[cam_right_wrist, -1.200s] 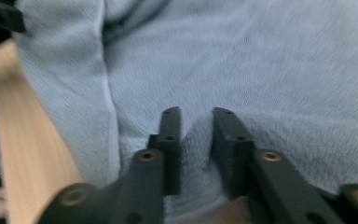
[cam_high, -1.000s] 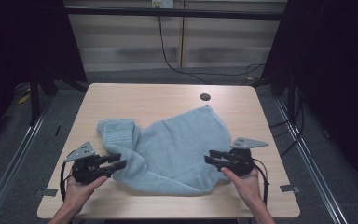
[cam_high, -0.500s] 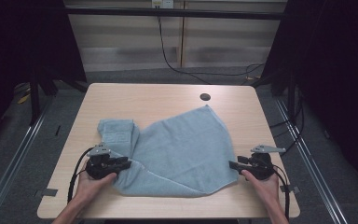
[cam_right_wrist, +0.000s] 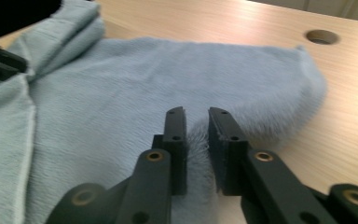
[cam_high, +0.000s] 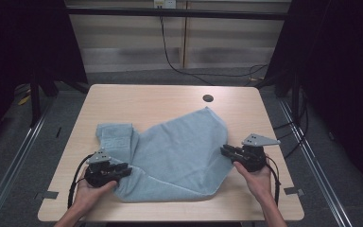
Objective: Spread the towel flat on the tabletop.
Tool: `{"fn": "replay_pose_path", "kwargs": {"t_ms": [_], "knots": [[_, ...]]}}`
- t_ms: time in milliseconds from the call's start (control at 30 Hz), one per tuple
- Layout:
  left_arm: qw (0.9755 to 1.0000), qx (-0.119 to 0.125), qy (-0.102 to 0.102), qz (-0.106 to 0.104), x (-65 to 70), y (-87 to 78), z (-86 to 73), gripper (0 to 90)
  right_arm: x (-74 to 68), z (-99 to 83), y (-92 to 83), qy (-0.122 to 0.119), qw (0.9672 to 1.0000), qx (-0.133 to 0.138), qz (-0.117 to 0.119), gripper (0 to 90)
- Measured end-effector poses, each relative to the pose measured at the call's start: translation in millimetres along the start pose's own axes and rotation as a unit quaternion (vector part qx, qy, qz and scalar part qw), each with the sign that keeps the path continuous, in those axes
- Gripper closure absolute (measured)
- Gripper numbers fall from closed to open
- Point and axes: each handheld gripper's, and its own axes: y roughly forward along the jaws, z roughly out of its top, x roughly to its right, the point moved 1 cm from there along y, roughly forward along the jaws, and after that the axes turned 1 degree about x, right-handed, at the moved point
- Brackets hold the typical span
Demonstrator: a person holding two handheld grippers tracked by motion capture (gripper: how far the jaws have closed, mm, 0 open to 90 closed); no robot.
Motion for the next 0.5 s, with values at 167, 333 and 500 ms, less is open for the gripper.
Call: {"fn": "replay_pose_path", "kwargs": {"t_ms": [167, 333, 500], "knots": [[1.0, 0.001, -0.005, -0.005, 0.2, -3.6, -1.0, 65.5, -8.9, 0.9, 0.8, 0.001, 0.9993, 0.006, 0.036, 71.0], [0.9999, 0.009, -0.004, -0.008, 2.4, -4.9, 0.8, 62.1, -1.9, -12.6, -0.5, 0.019, 0.9992, -0.026, 0.024, 64.8], [0.9988, 0.046, -0.015, -0.014, -6.0, -18.5, 15.8, 59.9, -4.5, -42.2, 1.1, 0.032, 0.9957, -0.083, 0.025, 53.0]]}}
